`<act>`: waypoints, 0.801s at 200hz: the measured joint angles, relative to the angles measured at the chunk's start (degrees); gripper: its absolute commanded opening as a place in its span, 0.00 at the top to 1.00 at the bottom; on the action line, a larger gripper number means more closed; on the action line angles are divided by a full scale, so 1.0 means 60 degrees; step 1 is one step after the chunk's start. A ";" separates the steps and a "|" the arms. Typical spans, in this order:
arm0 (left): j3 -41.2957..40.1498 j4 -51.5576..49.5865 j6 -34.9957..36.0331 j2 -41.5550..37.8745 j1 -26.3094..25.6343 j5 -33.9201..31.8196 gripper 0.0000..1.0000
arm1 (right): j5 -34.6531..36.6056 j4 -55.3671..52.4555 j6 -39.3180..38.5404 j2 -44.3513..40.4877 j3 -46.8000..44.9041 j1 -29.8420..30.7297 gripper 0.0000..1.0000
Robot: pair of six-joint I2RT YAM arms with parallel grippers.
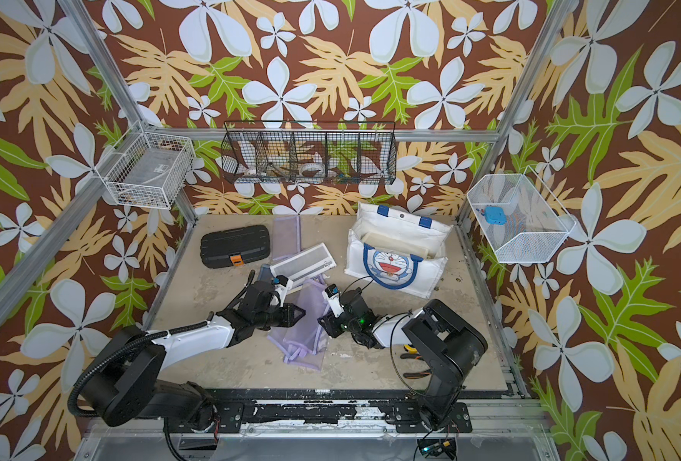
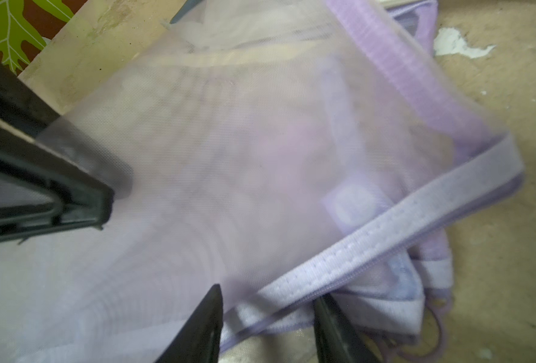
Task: Put the pencil pouch into the canvas bag
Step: Pick up the pencil case from the pencil case.
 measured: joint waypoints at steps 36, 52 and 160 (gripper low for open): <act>-0.0113 -0.0091 -0.0044 -0.0561 -0.0004 0.0025 1.00 | -0.0033 -0.1206 0.0066 -0.1330 -0.0113 0.0102 0.35; -0.0168 -0.0157 -0.0029 -0.1282 -0.0004 0.0000 1.00 | -0.0025 -0.1851 0.0058 -0.2532 -0.0120 0.0142 0.24; -0.0452 0.1734 -0.0018 -0.6951 -0.0004 0.2127 1.00 | -0.1464 -0.3122 0.0907 -0.8506 0.0204 0.0117 0.05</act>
